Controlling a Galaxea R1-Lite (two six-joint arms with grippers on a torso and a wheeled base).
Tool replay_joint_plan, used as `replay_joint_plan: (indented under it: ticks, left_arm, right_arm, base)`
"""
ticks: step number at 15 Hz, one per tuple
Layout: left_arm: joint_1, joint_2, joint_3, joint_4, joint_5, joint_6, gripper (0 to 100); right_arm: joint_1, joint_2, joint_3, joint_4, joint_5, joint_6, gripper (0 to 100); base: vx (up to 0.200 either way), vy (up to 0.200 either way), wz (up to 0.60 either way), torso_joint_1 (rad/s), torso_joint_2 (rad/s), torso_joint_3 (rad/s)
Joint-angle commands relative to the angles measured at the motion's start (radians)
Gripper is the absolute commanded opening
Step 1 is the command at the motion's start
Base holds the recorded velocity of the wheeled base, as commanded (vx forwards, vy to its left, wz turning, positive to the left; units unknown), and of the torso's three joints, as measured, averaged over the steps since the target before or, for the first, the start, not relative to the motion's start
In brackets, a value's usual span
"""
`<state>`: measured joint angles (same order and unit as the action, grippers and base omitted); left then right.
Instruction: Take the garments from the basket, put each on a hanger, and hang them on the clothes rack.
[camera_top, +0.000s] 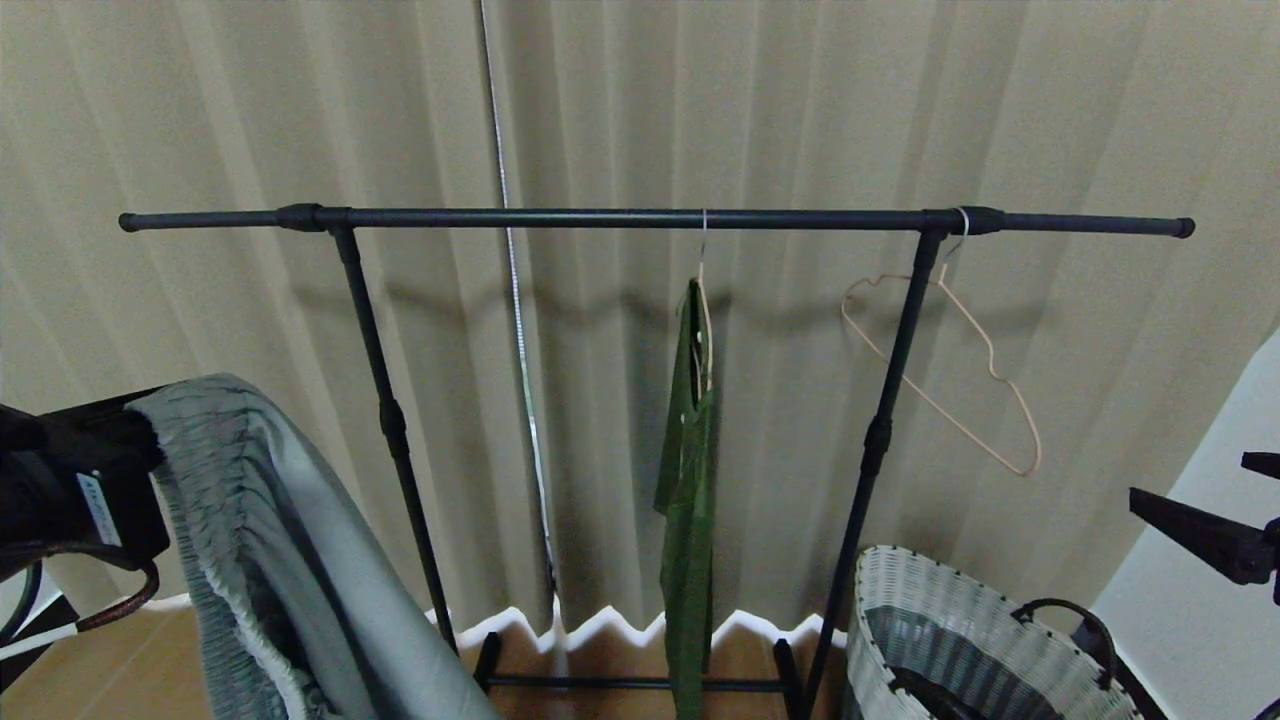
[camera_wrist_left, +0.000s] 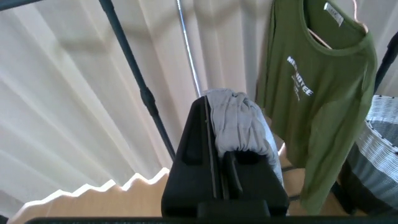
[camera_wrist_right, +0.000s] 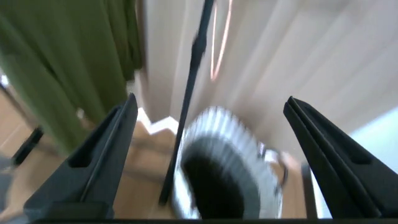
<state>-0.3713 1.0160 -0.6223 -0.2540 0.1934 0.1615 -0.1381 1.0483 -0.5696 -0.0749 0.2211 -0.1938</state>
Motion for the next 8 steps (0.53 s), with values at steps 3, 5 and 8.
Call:
replay_joint_plan:
  ticks: [3, 5, 8]
  left_arm:
    - [-0.003, -0.010, 0.013, 0.001, -0.032, -0.005, 0]
    - [-0.001, -0.005, 0.013, 0.001, -0.032, -0.010, 0]
    - [-0.003, -0.008, 0.033, 0.001, -0.032, -0.010, 0]
  right_arm:
    - [-0.006, 0.130, -0.211, 0.133, -0.028, 0.001, 100]
    - [0.017, 0.157, -0.222, 0.130, -0.074, 0.001, 100]
    - [0.032, 0.162, -0.227, 0.127, -0.100, 0.001, 100]
  base:
    - [0.000, 0.000, 0.00, 0.000, 0.00, 0.000]
    - [0.100, 0.000, 0.00, -0.001, 0.00, 0.001]
    - [0.200, 0.000, 0.00, -0.001, -0.01, 0.002]
